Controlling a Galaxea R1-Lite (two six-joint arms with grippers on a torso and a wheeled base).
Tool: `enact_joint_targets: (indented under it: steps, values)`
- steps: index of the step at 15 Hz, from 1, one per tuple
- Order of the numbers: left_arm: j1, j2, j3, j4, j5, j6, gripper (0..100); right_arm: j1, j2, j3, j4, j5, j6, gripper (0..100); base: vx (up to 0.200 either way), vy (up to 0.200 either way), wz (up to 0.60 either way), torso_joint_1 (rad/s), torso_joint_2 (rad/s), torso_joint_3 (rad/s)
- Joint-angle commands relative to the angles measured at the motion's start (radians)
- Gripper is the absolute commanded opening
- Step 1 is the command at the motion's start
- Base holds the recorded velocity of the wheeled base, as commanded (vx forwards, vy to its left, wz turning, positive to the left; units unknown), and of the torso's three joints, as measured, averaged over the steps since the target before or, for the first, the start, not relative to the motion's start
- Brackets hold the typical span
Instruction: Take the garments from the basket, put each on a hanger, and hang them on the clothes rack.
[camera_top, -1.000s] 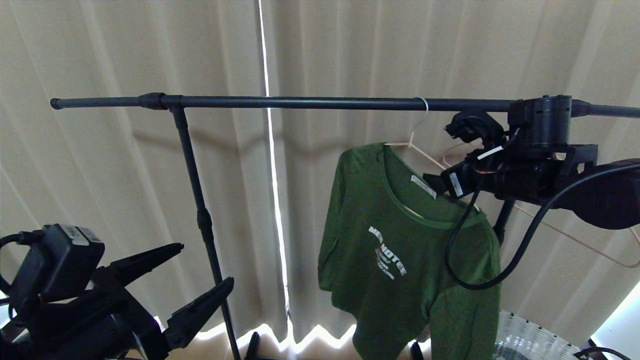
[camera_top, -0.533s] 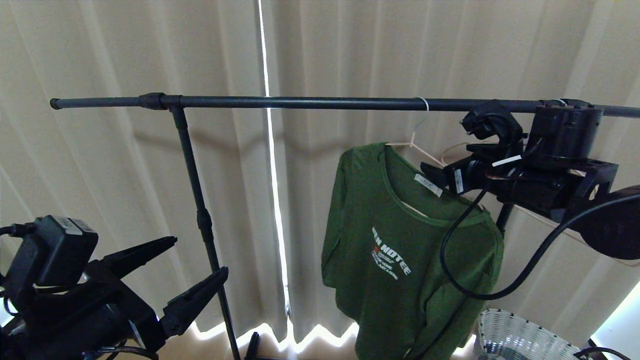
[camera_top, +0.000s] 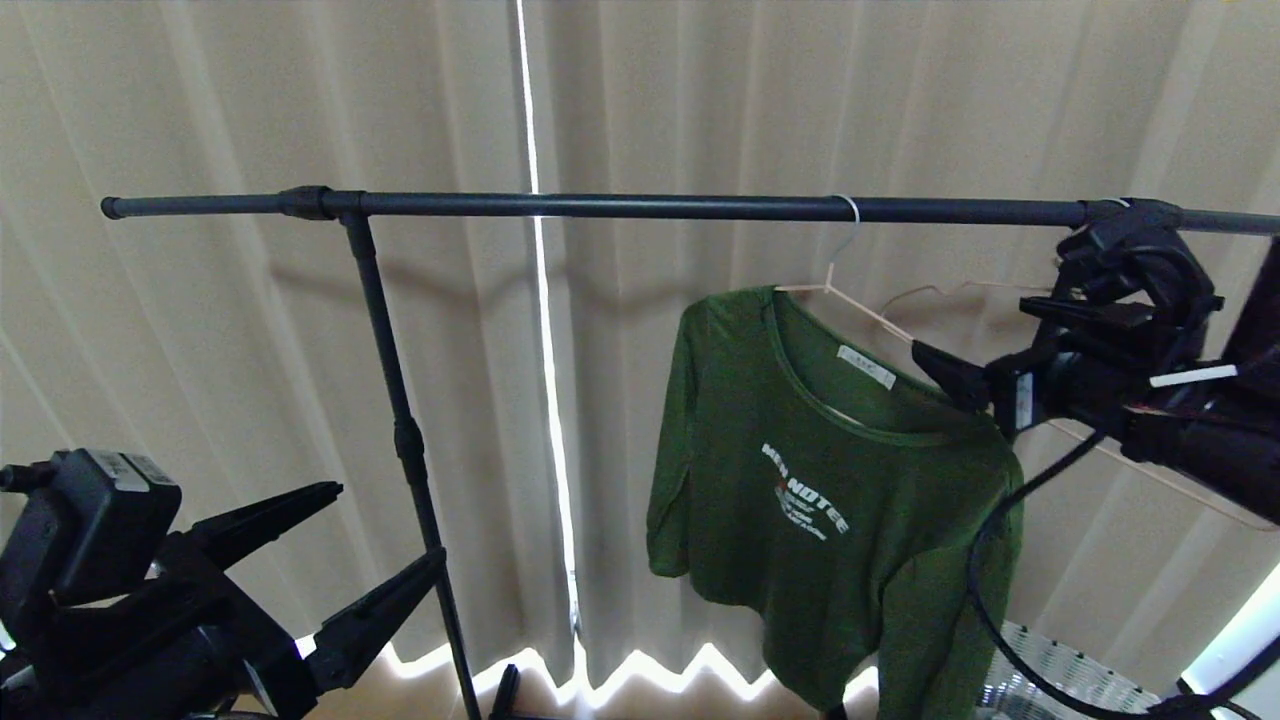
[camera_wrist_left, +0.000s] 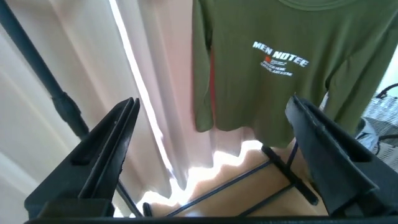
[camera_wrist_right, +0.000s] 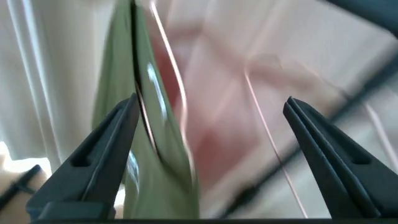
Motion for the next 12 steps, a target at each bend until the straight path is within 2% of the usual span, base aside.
enact_joint_targets:
  steps: [1, 4, 7, 12]
  values:
    - [0.002, -0.038, 0.029, 0.0, 0.001, 0.026, 100, -0.036, -0.177, 0.138, 0.008, -0.004, -0.025, 100, 0.0, 0.0, 0.0, 0.0, 0.0, 0.0]
    - [0.031, -0.081, 0.048, 0.003, 0.001, 0.085, 100, -0.089, -0.24, 0.23, -0.006, -0.004, -0.036, 100, -0.2, 0.0, 0.0, 0.004, 0.0, 0.001]
    - [0.05, -0.084, 0.046, 0.001, 0.001, 0.087, 100, -0.136, -0.257, 0.267, -0.007, -0.001, -0.061, 100, -0.2, 0.0, 0.0, -0.002, 0.01, 0.002]
    - [0.076, -0.083, 0.048, 0.001, 0.0, 0.084, 100, -0.158, -0.269, 0.298, -0.007, -0.003, -0.061, 100, -0.2, 0.0, 0.0, -0.001, 0.0, 0.003]
